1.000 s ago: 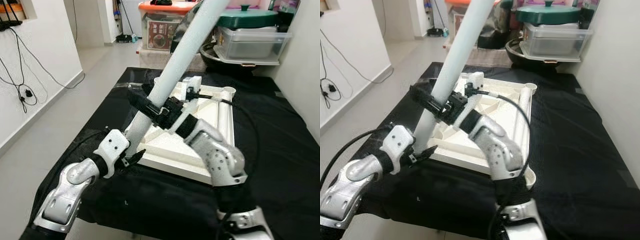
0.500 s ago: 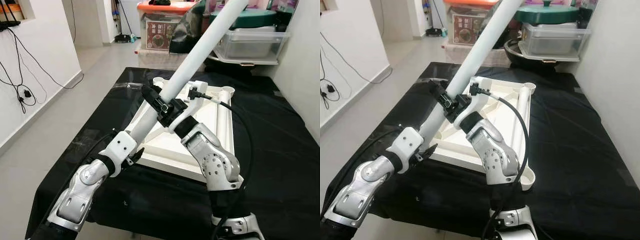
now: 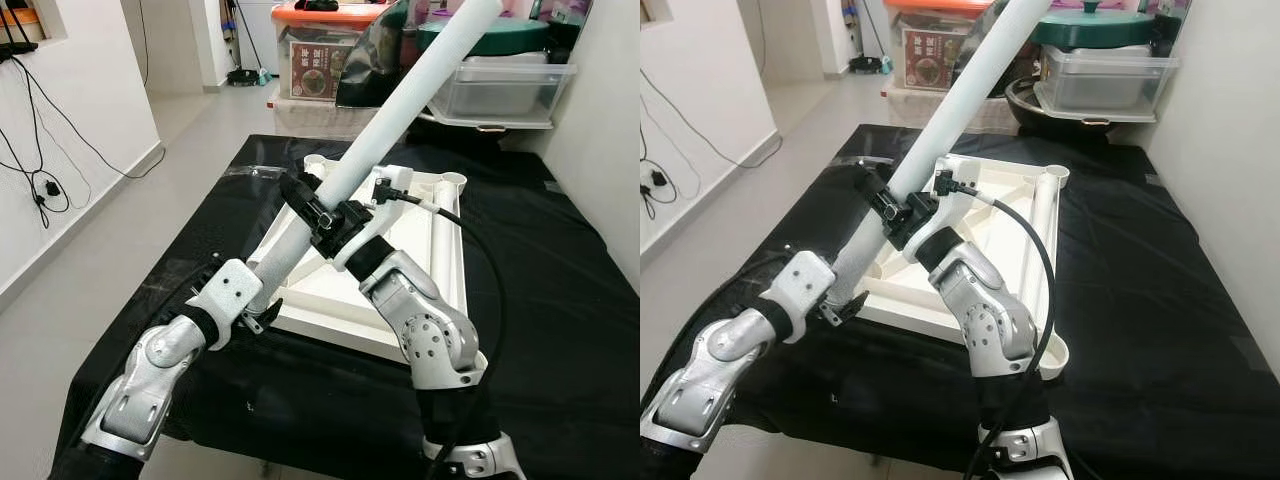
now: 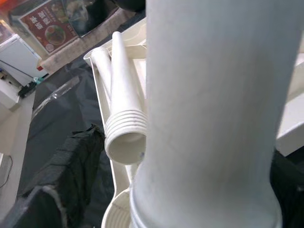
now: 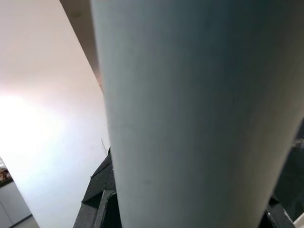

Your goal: Building children table

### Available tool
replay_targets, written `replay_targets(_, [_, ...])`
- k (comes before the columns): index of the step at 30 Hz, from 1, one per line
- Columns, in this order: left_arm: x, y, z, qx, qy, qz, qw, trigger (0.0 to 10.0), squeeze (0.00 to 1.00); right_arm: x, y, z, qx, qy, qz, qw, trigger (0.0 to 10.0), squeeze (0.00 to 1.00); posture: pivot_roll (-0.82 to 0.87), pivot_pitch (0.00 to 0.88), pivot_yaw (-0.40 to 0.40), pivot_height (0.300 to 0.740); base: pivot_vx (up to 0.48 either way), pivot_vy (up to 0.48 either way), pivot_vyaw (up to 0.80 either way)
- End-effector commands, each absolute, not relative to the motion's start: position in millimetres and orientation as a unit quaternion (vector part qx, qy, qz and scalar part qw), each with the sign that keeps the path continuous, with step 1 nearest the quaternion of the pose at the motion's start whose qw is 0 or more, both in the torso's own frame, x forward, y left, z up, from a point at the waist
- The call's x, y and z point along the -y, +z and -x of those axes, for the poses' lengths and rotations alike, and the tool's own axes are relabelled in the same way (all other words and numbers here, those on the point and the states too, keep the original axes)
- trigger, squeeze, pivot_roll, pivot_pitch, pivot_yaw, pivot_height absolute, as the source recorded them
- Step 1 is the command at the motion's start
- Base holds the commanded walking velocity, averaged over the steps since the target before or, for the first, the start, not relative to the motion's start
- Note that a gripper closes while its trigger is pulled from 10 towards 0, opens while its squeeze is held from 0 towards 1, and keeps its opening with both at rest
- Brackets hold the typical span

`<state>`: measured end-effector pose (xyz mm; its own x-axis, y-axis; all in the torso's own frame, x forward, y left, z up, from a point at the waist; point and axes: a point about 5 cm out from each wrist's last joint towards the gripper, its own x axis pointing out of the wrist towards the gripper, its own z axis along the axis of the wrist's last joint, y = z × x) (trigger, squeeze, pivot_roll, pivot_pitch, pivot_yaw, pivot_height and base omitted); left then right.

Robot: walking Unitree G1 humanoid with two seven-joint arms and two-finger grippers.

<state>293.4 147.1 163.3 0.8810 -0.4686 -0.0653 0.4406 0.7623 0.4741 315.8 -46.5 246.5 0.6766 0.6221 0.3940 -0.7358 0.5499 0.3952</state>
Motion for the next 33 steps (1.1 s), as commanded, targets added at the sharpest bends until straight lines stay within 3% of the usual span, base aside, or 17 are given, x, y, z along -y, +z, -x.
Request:
replay_targets(1, [-152.8,166.4,-289.2,0.039,-0.232,-0.236,0.943,10.0,1.0,45.0,244.8,-315.5,0.109,0.38,-0.279,0.875,0.0,0.0,0.1,0.0,-0.044,0.74,0.0,0.0,0.0])
replay_targets(9, [-160.1,174.3,-268.1,0.06,-0.216,-0.195,0.955,10.0,1.0,80.3,248.5,-334.7,0.134,0.328,-0.225,0.908,0.0,0.0,0.11,0.0,-0.059,0.74,0.0,0.0,0.0])
replay_targets(10, [-158.9,171.0,-257.7,0.051,-0.229,-0.175,0.956,10.0,0.55,94.6,253.4,-341.0,0.145,0.309,-0.205,0.917,0.0,0.0,0.1,0.0,-0.059,0.74,0.0,0.0,0.0])
replay_targets(11, [-158.8,169.2,-254.5,0.051,-0.227,-0.176,0.956,10.0,0.0,100.5,255.7,-343.1,0.15,0.301,-0.197,0.921,0.0,0.0,0.11,0.0,-0.062,0.74,0.0,0.0,0.0])
replay_targets(20, [-163.1,168.7,-246.6,0.062,-0.177,-0.142,0.972,10.0,0.0,128.2,262.8,-352.0,0.175,0.236,-0.135,0.946,0.0,0.0,0.11,0.0,-0.071,0.74,0.0,0.0,0.0])
replay_targets(33, [-155.0,147.6,-236.1,0.019,-0.156,-0.134,0.978,10.0,0.0,145.3,254.1,-336.6,0.173,0.235,-0.108,0.95,0.0,0.0,0.07,0.0,-0.047,0.74,0.0,0.0,0.0])
